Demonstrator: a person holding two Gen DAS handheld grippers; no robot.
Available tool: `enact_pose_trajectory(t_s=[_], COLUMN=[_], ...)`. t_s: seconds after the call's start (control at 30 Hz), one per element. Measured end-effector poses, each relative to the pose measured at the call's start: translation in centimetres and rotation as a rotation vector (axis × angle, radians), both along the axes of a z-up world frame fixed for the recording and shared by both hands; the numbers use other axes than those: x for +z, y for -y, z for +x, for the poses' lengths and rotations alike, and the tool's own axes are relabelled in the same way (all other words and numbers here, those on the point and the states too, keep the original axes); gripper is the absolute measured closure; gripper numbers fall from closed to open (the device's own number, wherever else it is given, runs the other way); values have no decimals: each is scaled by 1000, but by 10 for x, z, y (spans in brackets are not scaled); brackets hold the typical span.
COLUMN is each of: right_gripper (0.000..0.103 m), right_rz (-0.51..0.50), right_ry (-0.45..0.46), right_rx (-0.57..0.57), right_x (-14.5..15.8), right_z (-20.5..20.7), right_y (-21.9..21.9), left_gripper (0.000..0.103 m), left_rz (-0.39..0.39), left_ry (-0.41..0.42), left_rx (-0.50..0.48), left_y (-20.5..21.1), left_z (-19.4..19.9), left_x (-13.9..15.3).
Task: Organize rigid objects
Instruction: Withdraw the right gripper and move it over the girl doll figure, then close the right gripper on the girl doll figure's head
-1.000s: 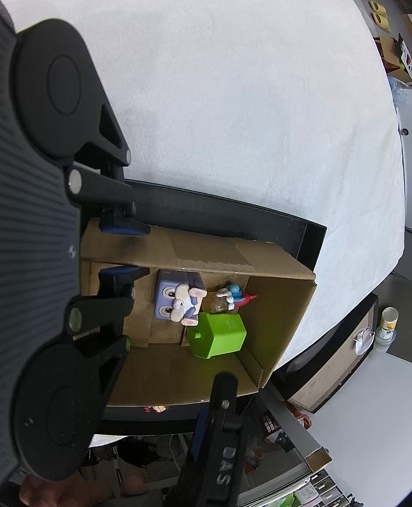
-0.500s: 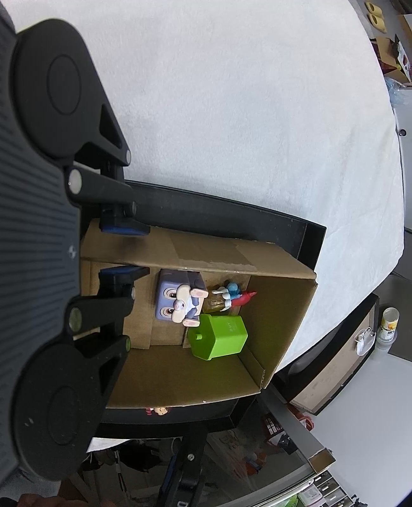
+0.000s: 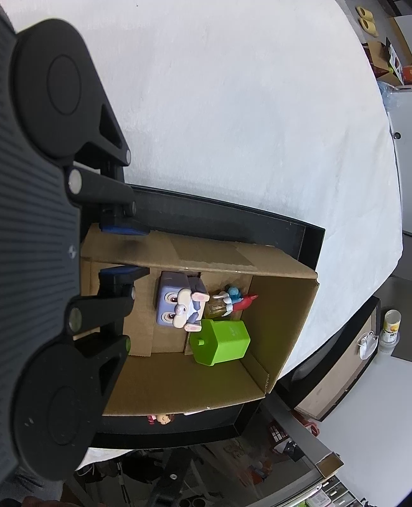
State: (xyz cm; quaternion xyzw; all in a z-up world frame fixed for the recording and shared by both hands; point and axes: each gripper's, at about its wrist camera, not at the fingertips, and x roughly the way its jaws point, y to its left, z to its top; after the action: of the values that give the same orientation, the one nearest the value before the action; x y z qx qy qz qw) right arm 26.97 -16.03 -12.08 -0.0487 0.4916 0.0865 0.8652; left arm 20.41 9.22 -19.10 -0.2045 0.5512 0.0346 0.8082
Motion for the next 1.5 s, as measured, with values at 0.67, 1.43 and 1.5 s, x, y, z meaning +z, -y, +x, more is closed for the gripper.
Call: enact_pose_trajectory(t_s=[0.67, 1.43, 1.5], right_gripper=[21, 32, 35], right_rz=[66, 18, 3], right_ry=[-93, -112, -121], right_rx=[-75, -114, -110], right_x=[-45, -92, -96], right_z=[4, 32, 35], right_y=[59, 64, 62], left_gripper=[90, 90, 90], left_rz=[45, 79, 79], left_ry=[10, -9, -9], left_rx=[-2, -8, -9], left_y=[6, 13, 13], left_z=[1, 5, 5], left_x=[3, 1, 1])
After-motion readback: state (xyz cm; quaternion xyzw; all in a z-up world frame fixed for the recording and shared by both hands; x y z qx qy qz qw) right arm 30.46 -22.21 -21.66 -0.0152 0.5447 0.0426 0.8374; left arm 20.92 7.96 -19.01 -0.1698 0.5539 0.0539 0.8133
